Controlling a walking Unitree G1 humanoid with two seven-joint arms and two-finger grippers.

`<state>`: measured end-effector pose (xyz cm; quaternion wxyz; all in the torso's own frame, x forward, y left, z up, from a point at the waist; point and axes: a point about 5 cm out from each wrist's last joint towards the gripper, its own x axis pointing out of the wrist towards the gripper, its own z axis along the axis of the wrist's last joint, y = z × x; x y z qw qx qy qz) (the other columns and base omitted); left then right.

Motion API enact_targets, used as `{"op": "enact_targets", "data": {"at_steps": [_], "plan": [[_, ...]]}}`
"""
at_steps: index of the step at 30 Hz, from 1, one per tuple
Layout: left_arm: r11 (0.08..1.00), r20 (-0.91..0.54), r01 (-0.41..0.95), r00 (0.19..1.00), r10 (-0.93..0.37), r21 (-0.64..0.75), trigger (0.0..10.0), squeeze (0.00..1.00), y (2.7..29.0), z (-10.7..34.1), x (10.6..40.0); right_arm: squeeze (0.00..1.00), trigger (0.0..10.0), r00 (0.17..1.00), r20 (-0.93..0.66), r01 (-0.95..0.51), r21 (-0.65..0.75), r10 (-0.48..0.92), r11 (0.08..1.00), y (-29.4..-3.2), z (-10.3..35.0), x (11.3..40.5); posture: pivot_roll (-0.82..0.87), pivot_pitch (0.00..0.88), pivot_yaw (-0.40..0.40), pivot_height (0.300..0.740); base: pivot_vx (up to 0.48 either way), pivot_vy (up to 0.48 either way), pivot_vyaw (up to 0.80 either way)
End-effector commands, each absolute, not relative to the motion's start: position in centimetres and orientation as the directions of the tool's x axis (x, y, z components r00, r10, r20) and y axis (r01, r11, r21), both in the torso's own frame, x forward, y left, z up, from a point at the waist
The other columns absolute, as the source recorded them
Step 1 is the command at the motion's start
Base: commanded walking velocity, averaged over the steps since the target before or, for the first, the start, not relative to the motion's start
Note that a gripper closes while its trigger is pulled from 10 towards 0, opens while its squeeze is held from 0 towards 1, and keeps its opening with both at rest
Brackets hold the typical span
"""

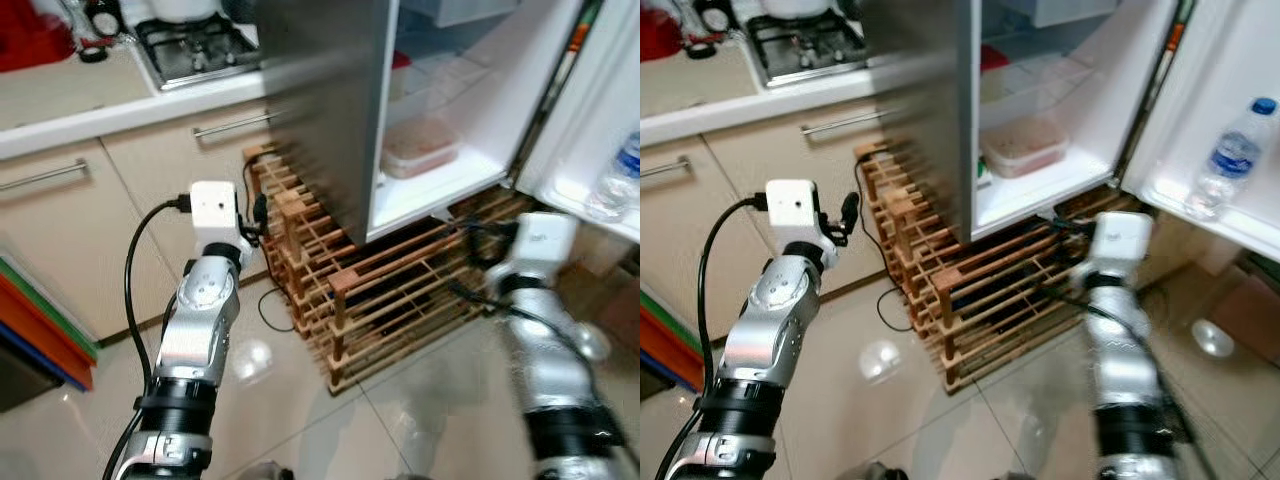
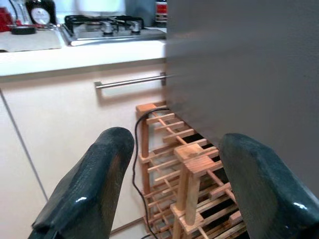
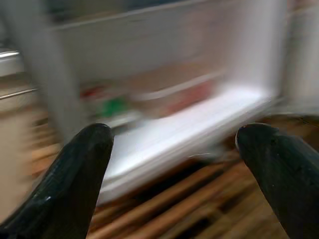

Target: Restocking fridge

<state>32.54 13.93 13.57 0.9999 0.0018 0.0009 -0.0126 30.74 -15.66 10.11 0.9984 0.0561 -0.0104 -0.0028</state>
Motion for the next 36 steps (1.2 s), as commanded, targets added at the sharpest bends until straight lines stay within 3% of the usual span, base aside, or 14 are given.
{"op": "enact_targets", "data": {"at_steps": [1,7,11,16,26,28,30,36], "plan": [[0.999,-0.004,0.033,0.999,-0.033,0.02,10.0,0.0,14.3,13.0,32.2,0.0,10.0,0.996,0.092,0.007,0.122,-0.019,0.992,-15.9,11.6,30.8,-0.1,0.0,0.039,0.74,0.0,0.0,0.67],[0.999,-0.039,-0.014,0.999,0.016,0.048,10.0,0.0,16.7,10.9,30.5,0.0,10.0,0.994,0.079,0.07,0.095,-0.078,0.993,-18.3,11.2,30.0,-0.1,0.0,0.028,0.74,0.0,0.0,0.67],[0.999,-0.06,-0.023,0.998,0.02,-0.046,10.0,0.0,16.5,10.3,30.1,0.0,10.0,0.994,0.074,0.069,0.086,-0.075,0.994,-18.5,11.0,30.1,-0.08,0.0,0.024,0.74,0.0,0.0,0.67],[1.0,0.023,0.011,1.0,-0.011,0.011,10.0,0.0,14.8,12.2,30.8,0.0,10.0,0.997,0.079,0.019,0.078,-0.025,0.997,-17.7,11.2,30.4,-0.07,0.0,0.019,0.74,0.0,0.0,0.67],[1.0,0.088,-0.004,0.996,0.003,0.012,10.0,0.0,14.5,13.9,31.2,0.0,10.0,0.99,0.094,-0.106,0.051,0.101,0.993,-15.3,10.9,30.2,-0.05,0.0,0.002,0.74,0.368,0.308,0.67],[0.999,0.132,-0.009,0.991,0.003,0.04,10.0,0.0,14.6,14.3,31.1,0.0,10.0,0.964,0.258,-0.075,0.05,0.06,0.996,-15.7,13.3,30.0,-0.05,0.0,-0.002,0.74,0.375,0.296,0.67],[0.998,0.163,-0.006,0.987,-0.004,0.063,10.0,0.0,14.7,14.7,31.1,0.0,10.0,0.957,0.287,-0.045,0.027,0.036,0.999,-16.0,14.0,30.1,-0.05,0.0,-0.001,0.74,0.375,0.298,0.69],[0.998,0.157,-0.026,0.987,0.017,0.053,10.0,0.0,15.1,15.1,31.7,0.0,10.0,0.971,0.241,0.0,0.025,-0.007,1.0,-16.8,13.3,30.5,-0.05,0.0,0.01,0.74,0.376,0.298,0.69]]}}
